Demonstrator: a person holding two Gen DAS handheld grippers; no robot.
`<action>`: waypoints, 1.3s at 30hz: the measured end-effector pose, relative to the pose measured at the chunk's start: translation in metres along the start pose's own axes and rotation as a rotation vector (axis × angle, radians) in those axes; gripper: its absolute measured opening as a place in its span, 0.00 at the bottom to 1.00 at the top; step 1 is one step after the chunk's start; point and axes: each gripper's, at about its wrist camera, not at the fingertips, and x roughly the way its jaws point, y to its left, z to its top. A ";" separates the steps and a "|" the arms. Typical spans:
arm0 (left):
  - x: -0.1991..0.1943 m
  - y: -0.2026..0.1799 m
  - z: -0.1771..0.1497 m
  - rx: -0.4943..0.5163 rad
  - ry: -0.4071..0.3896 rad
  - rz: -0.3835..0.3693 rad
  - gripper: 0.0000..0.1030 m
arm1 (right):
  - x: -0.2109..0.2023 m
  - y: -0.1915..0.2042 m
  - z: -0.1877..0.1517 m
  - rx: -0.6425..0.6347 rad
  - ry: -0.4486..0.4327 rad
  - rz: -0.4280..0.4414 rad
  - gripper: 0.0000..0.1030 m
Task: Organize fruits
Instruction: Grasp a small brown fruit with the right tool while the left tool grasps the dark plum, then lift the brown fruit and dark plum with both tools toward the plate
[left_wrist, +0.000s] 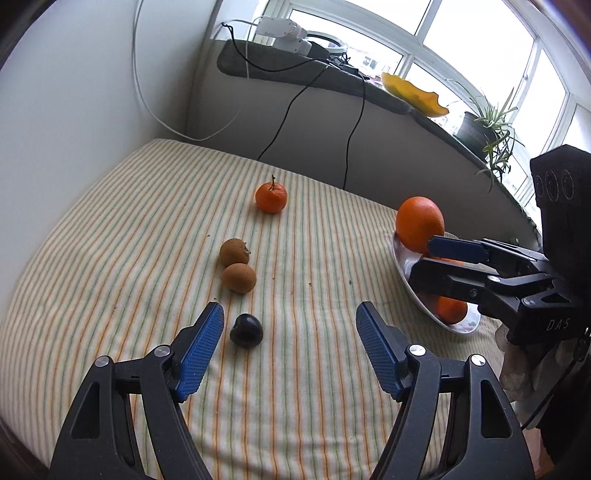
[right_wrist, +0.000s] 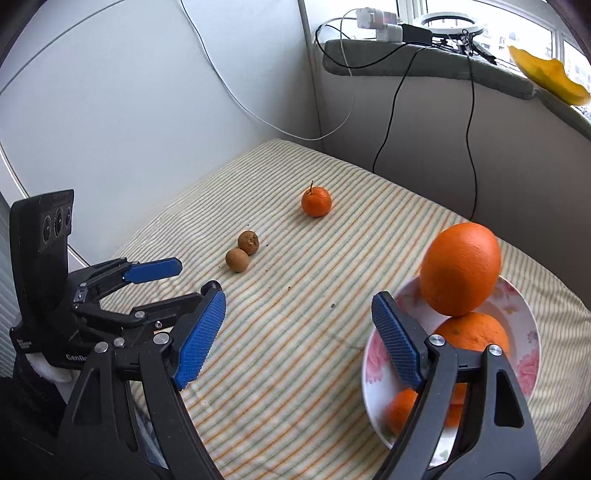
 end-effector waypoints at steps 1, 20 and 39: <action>0.001 0.003 -0.002 -0.003 0.003 0.000 0.70 | 0.006 0.002 0.003 0.012 0.014 0.014 0.81; 0.020 0.029 -0.013 -0.055 0.068 -0.027 0.43 | 0.114 0.026 0.038 0.168 0.203 0.224 0.51; 0.031 0.028 -0.011 -0.037 0.073 0.016 0.22 | 0.157 0.039 0.035 0.157 0.268 0.224 0.28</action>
